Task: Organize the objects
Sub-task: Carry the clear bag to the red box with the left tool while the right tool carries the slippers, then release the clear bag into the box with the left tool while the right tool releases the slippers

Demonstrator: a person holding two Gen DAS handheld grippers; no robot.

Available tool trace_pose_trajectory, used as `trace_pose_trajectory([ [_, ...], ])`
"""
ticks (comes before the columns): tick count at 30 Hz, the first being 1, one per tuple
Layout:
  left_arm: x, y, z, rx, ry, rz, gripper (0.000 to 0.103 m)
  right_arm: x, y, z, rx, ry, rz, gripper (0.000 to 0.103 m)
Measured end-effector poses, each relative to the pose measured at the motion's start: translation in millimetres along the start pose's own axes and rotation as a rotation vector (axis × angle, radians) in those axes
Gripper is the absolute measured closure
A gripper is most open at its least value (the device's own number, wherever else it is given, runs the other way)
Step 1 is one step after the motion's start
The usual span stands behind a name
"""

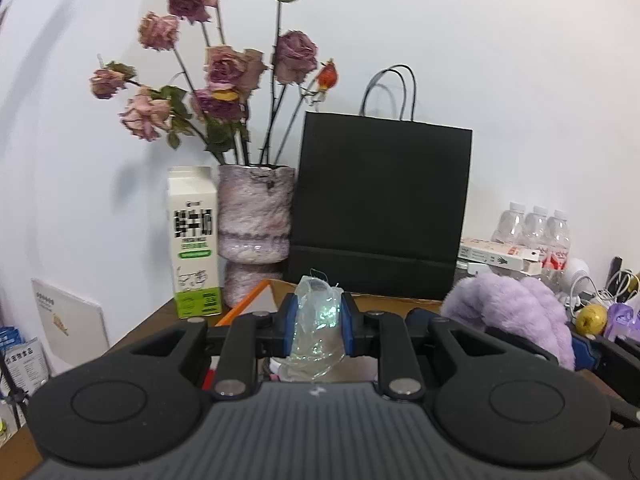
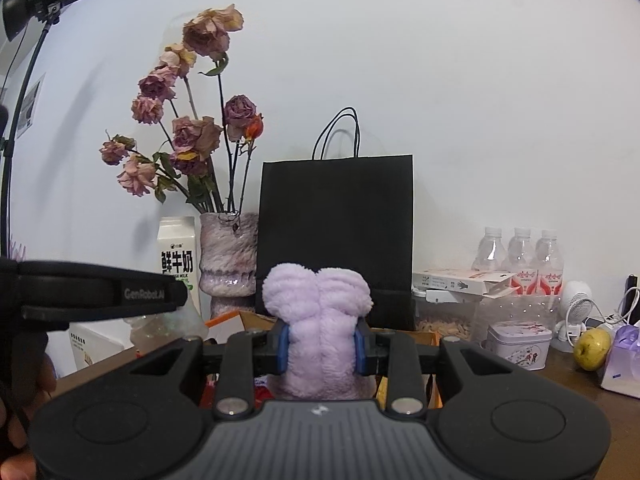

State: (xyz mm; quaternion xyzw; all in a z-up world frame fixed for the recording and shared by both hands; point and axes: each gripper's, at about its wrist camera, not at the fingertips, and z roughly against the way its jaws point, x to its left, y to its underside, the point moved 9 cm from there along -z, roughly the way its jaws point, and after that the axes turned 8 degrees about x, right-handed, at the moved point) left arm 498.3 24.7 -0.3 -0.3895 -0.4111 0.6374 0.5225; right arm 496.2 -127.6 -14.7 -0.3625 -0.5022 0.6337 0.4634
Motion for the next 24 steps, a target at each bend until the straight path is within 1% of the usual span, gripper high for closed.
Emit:
trace_pose_trajectory([
  [8,-3.4,-9.0,-20.7,0.013,0.016,-0.013,0.08,-8.5,-10.2,-23.4,0.006,-0.004,-0.004,0.075],
  [24,-3.2,-18.2,-71.7,0.07,0.025,0.001,0.08,-4.5,-11.6,-78.4,0.078,-0.017,0.028,0.075],
])
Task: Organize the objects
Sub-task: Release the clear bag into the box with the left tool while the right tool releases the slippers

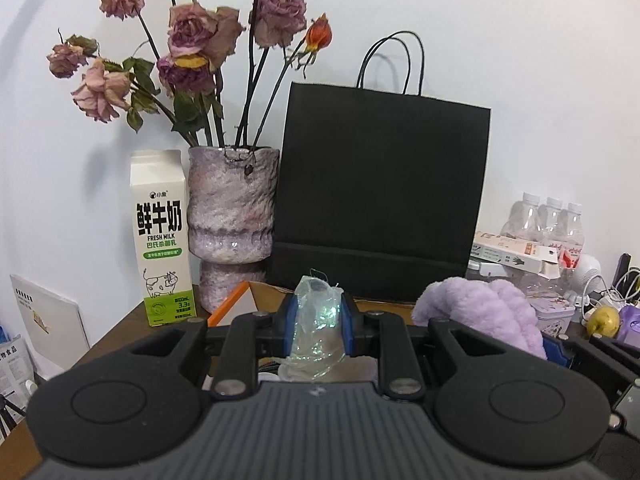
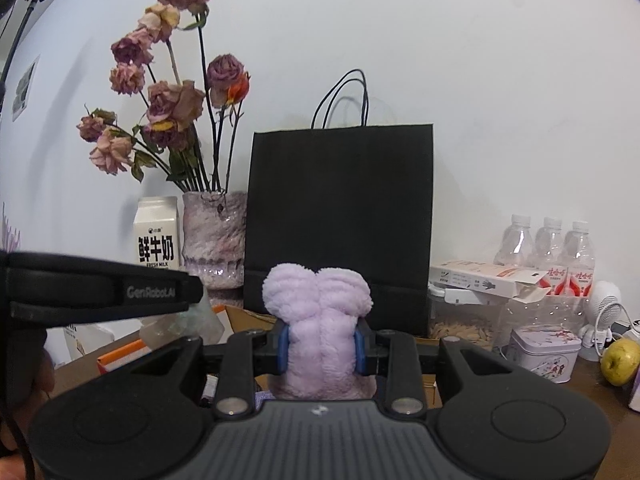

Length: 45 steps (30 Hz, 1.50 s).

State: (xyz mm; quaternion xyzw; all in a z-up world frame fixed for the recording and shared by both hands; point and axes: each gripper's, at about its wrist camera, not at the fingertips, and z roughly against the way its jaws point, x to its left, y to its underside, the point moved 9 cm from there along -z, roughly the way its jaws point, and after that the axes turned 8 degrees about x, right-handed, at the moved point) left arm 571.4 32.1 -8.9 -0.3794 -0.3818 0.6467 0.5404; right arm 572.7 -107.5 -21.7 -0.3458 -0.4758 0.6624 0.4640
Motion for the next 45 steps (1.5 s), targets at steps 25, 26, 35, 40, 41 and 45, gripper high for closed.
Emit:
trace_pose_trajectory([
  [25,5.9,8.7,-47.5,0.1,-0.017,0.046,0.03,1.9,12.2,-41.9,0.103,0.0,0.014,0.032],
  [26,6.5,8.2,-46.0,0.093,-0.022,0.049,0.016,1.9,13.8,-42.3,0.108,0.004,0.015,0.006],
  [35,5.7,-0.2,-29.7,0.006,-0.055,0.038,0.0,-1.3,13.1,-37.9,0.113,0.015,-0.001,0.0],
  [40,7.1,-2.2,-21.5,-0.012,-0.058,0.048,0.0,-0.7,11.9,-32.7,0.115,0.011,-0.004,0.0],
  [41,7.6,-2.5,-19.6,-0.014,-0.06,0.049,0.0,-0.1,11.4,-31.4,0.116,0.011,-0.004,0.0],
  [45,9.4,-2.4,-12.4,-0.021,-0.071,0.046,0.0,2.5,9.1,-24.5,0.113,0.004,-0.001,0.0],
])
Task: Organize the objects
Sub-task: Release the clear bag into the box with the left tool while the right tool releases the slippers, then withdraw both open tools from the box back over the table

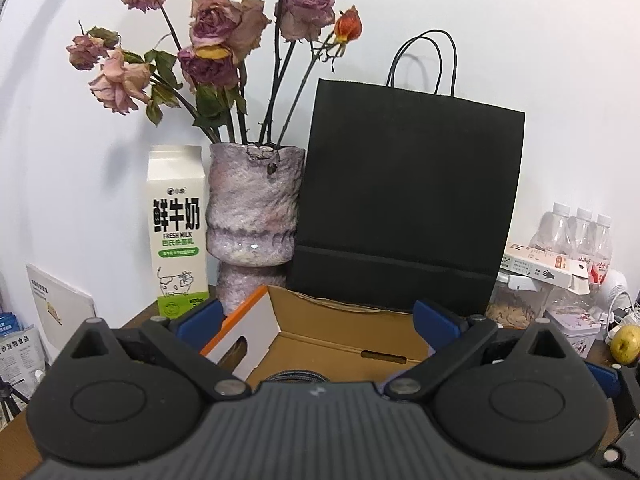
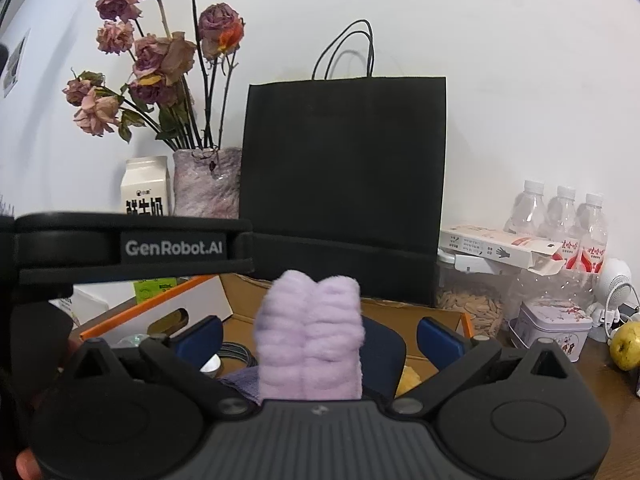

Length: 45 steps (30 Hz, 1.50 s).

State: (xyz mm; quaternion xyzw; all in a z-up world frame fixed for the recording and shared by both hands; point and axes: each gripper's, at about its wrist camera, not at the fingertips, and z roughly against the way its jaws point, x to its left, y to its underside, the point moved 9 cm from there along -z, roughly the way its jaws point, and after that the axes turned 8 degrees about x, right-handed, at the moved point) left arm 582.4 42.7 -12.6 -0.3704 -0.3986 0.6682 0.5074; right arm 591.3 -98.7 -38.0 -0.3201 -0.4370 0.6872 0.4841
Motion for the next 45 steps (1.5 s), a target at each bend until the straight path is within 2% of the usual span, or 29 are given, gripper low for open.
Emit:
trace_pose_trajectory([
  [10,9.3,0.8,25.2,-0.02,0.007,0.03,0.0,-0.6,1.2,19.9,0.002,-0.006,-0.003,0.0],
  [23,16.8,15.4,77.6,-0.08,0.013,0.001,0.0,-2.1,18.2,68.8,-0.021,0.001,0.044,0.0],
  [37,29.9,51.6,124.4,-0.114,0.008,-0.03,0.0,-4.8,46.8,122.8,-0.047,-0.001,0.059,0.0],
  [45,38.0,77.9,145.5,-0.093,0.009,-0.049,0.0,-1.1,76.8,151.0,-0.042,-0.002,0.064,0.0],
])
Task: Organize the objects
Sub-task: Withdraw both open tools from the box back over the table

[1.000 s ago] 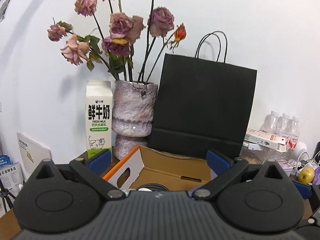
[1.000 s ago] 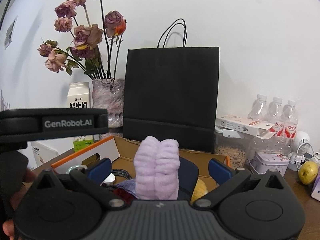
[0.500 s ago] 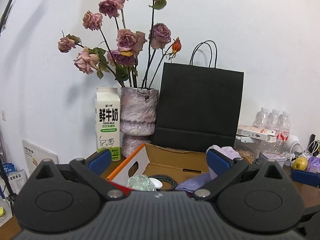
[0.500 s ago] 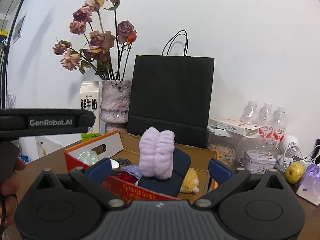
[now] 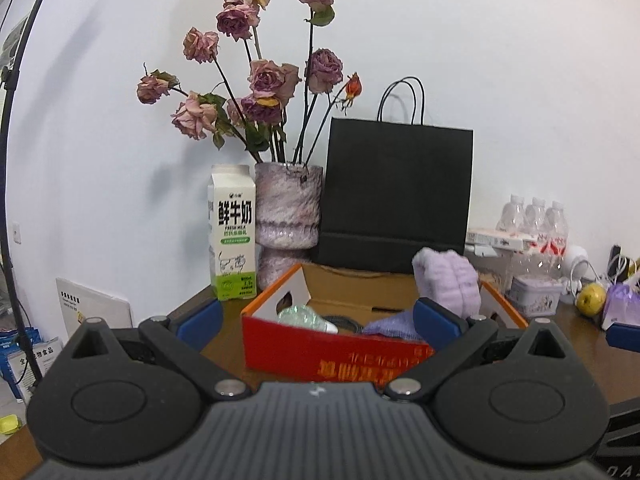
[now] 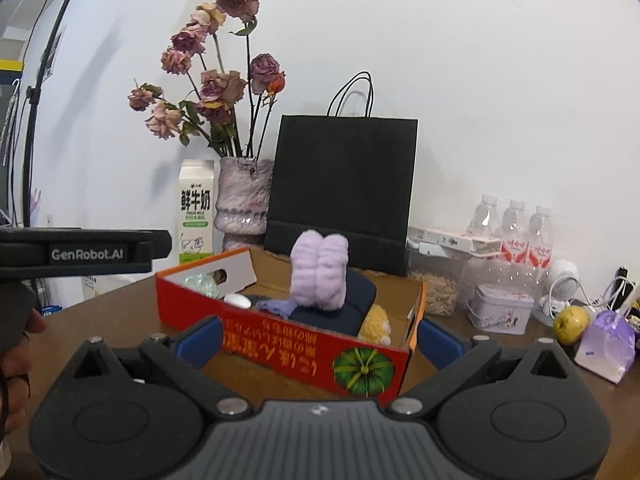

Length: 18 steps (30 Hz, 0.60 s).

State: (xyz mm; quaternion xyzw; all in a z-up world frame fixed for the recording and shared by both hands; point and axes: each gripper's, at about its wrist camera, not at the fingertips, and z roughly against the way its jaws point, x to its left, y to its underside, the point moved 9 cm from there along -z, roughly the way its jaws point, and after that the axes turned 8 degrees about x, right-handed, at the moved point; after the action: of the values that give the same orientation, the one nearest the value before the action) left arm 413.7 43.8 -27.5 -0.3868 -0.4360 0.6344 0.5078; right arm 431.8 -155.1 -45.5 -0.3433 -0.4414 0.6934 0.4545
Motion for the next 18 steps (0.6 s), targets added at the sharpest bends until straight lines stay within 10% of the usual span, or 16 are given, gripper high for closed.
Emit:
trace_pose_trajectory([
  [18,20.6,63.6,43.0,0.126,0.022,-0.042,0.0,-5.8,59.7,45.1,0.084,0.026,-0.027,0.0],
])
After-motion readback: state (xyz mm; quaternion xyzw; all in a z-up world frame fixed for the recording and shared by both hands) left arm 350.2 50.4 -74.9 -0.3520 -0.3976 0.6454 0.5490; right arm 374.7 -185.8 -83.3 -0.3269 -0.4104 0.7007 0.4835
